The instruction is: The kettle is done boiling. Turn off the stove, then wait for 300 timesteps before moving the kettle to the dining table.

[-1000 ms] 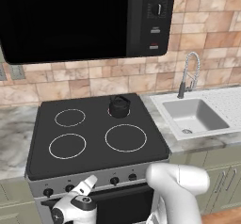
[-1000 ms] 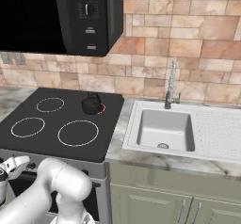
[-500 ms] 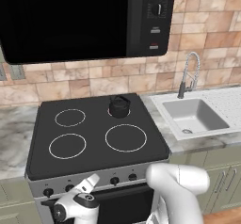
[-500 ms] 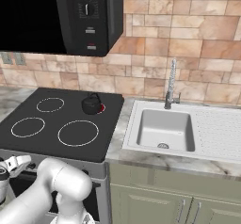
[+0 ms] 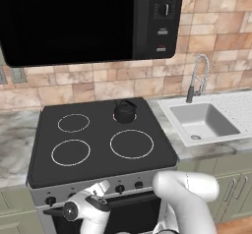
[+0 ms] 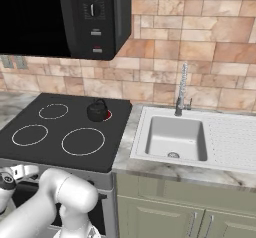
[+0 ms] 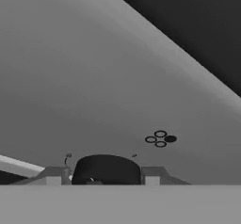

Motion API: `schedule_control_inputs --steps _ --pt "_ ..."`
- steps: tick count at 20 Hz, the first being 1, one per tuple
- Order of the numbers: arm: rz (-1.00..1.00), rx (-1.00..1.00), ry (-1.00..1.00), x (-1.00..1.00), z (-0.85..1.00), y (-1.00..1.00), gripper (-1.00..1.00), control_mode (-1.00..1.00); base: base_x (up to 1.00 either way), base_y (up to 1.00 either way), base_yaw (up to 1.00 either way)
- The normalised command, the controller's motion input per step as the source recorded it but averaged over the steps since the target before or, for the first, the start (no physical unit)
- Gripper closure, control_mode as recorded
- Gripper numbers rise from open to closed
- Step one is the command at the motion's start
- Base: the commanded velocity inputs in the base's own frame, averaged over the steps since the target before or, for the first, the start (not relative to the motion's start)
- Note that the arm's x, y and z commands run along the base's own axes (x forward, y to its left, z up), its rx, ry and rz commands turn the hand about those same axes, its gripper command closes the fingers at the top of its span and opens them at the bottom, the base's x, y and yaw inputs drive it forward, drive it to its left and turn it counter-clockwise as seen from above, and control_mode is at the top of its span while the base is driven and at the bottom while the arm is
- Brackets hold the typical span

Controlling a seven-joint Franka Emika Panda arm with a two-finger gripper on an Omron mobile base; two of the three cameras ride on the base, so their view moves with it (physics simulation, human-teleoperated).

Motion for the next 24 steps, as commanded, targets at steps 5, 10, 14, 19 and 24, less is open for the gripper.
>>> schedule_control_inputs --steps 5,10,14,19,24 --pt "-0.08 0.22 0.00 0.00 -0.06 -0.36 1.00 -1.00 0.00 0.00 0.00" --pt "-0.08 0.22 0.00 0.00 -0.06 -0.32 1.00 -1.00 0.00 0.00 0.00" --pt "-0.08 0.21 0.00 0.00 -0.06 -0.28 1.00 -1.00 0.00 0.00 0.00" --pt "-0.08 0.19 0.01 0.00 -0.06 -0.22 1.00 -1.00 0.00 0.00 0.00" --pt "-0.09 0.16 0.04 0.00 -0.03 -0.13 1.00 -1.00 0.00 0.00 0.00"
